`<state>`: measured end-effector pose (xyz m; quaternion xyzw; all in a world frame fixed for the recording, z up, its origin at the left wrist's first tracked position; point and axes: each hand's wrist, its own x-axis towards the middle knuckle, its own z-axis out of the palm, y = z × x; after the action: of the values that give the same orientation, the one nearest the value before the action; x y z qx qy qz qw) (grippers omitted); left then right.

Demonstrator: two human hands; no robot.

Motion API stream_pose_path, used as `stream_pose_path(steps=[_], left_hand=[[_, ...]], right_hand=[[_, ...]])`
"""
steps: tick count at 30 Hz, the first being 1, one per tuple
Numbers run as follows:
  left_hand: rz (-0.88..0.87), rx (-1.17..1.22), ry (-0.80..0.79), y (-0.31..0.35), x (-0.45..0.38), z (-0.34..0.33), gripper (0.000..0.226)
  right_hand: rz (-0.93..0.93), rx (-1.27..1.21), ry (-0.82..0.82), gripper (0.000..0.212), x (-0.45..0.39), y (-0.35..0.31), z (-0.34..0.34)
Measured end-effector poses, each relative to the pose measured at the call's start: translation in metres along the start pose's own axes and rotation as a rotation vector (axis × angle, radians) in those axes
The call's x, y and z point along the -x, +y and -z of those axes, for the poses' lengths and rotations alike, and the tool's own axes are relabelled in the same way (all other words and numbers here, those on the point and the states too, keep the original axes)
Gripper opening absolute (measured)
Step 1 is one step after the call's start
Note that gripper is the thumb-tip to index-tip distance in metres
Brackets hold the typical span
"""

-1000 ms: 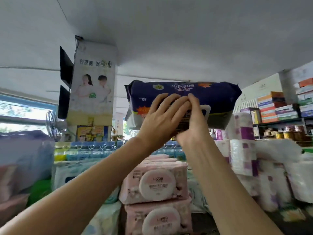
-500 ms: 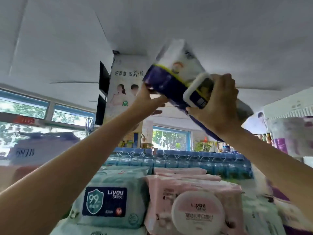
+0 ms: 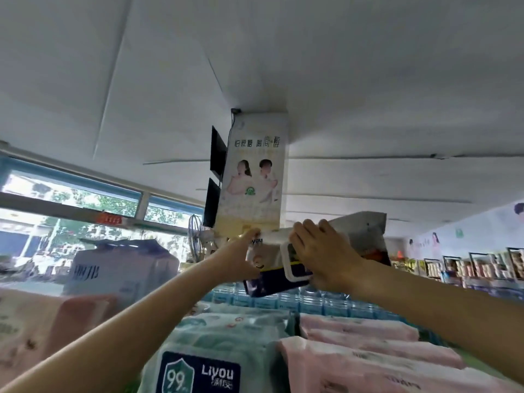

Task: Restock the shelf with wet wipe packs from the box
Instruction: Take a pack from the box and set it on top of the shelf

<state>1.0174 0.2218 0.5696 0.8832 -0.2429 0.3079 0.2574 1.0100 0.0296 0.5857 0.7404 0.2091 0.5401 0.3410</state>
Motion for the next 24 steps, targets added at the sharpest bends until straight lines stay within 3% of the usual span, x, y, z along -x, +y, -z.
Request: stream_pose_path(steps=[4, 7, 11, 14, 16, 18, 20, 24], left_hand=[[0.052, -0.238, -0.117, -0.004, -0.017, -0.012, 0.089], [0.086, -0.316, -0.216, -0.007, -0.017, -0.016, 0.087], [0.047, -0.333, -0.211, -0.013, -0.014, -0.021, 0.088], [0.042, -0.377, -0.264, -0.007, -0.021, -0.022, 0.084], [0.053, -0.393, -0.287, -0.004, -0.022, -0.022, 0.086], [0.078, -0.415, -0.304, -0.005, -0.019, -0.023, 0.091], [0.113, -0.445, -0.295, -0.005, -0.015, -0.023, 0.092], [0.026, -0.469, -0.077, 0.010, 0.000, -0.015, 0.058]], right_hand=[[0.002, -0.043, -0.155, 0.078, -0.004, -0.020, -0.001], [-0.036, -0.091, -0.200, 0.085, 0.003, -0.031, -0.001], [-0.012, -0.106, -0.317, 0.087, 0.014, -0.030, -0.005], [0.090, -0.246, -0.515, 0.096, 0.005, -0.002, -0.004], [-0.015, -0.358, -0.715, 0.089, 0.005, 0.022, 0.000], [-0.092, -0.338, -0.770, 0.082, 0.019, 0.037, -0.001], [-0.138, -0.314, -0.775, 0.079, 0.035, 0.037, -0.002], [-0.161, -0.238, -0.730, 0.075, 0.048, 0.027, 0.008]])
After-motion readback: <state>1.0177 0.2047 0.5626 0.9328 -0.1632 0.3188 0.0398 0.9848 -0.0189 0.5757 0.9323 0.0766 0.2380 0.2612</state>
